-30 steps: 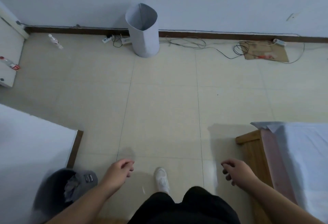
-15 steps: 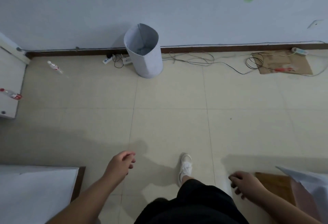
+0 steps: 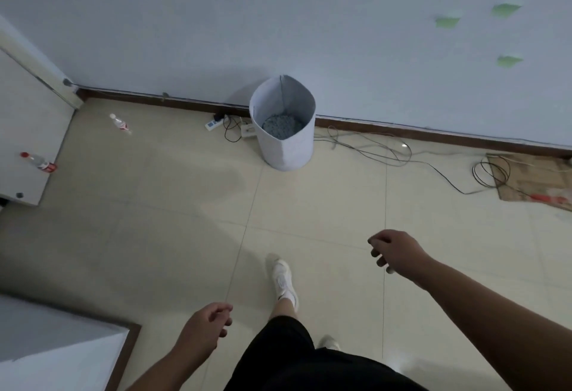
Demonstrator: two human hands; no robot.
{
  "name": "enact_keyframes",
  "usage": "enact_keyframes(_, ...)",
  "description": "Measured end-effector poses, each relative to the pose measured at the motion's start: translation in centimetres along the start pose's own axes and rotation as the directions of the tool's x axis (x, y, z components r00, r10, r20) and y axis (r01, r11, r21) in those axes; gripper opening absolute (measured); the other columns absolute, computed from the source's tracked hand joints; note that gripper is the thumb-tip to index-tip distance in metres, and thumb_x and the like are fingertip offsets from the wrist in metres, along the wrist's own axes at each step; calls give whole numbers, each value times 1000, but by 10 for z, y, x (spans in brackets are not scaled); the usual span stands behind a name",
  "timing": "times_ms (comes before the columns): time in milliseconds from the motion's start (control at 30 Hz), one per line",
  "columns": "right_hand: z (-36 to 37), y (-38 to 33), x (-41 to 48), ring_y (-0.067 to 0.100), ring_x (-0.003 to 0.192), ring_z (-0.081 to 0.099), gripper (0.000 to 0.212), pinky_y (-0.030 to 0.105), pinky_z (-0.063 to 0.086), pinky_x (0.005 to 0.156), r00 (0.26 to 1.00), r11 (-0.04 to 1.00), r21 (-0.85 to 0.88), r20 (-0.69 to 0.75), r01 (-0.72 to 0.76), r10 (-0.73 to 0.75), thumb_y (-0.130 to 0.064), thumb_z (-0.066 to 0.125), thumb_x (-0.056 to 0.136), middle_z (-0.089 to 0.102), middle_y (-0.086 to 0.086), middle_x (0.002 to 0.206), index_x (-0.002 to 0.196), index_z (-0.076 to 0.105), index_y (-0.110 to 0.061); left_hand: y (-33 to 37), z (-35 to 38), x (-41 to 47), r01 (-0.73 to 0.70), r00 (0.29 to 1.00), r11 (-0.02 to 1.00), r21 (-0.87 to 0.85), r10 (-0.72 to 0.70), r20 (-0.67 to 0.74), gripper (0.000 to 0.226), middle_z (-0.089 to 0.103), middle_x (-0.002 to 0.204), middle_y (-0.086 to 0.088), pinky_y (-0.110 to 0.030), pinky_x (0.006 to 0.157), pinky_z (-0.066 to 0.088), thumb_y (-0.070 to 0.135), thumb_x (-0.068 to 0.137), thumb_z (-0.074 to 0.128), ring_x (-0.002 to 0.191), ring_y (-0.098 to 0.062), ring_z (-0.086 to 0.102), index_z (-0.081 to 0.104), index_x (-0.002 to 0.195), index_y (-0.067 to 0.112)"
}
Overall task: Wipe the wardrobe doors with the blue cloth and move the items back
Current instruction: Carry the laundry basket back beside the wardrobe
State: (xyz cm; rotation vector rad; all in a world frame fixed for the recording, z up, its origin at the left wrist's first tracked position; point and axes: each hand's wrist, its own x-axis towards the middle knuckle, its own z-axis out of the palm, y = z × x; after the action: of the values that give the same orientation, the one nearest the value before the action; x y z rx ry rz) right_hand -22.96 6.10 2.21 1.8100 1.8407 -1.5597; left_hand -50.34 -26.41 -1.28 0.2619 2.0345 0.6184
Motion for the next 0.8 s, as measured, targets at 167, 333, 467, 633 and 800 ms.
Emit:
enact_keyframes(167, -5, -35, 49, 19, 65, 65, 15, 29, 49, 52, 998, 994, -84, 7, -67, 68, -20, 58, 97, 74, 7, 87, 93, 71, -17, 80, -31, 79, -13, 1000, 999, -37, 13, 8, 18, 75, 101, -12, -28, 61, 44, 14, 104, 55, 77, -21, 64, 71, 111, 16)
enact_keyframes(333, -17, -43, 69, 19, 62, 64, 15, 27, 49, 50, 980, 978, -61, -4, -200, 200, -17, 57, 96, 75, 9, 84, 92, 72, -16, 177, -68, 151, -87, 994, 995, 56, 83, 70, 18, 75, 99, -6, -26, 62, 47, 16, 104, 55, 77, -17, 64, 71, 111, 18)
enact_keyframes(467, -35, -53, 95, 20, 59, 64, 15, 28, 48, 49, 962, 962, -4, -32, -272, 272, -14, 58, 95, 75, 11, 83, 92, 73, -13, 261, -87, 208, -138, 989, 989, 55, 135, 58, 17, 75, 99, -5, -26, 60, 47, 18, 104, 55, 76, -16, 65, 71, 106, 22)
enact_keyframes(633, -67, -86, 169, 20, 58, 61, 16, 28, 45, 49, 956, 956, 31, -21, -291, 292, -15, 57, 95, 75, 12, 83, 91, 73, -13, 352, -92, 270, -140, 990, 990, -26, 140, -1, 18, 74, 101, -7, -30, 65, 49, 18, 105, 53, 80, -20, 66, 71, 109, 20)
enact_keyframes(800, -99, -151, 267, 19, 58, 61, 15, 27, 44, 48, 975, 975, -35, 41, -218, 220, -17, 57, 95, 74, 9, 83, 91, 72, -15, 411, -94, 307, -111, 993, 991, -74, 108, -39, 18, 75, 101, -6, -31, 68, 51, 21, 106, 53, 82, -20, 67, 71, 111, 21)
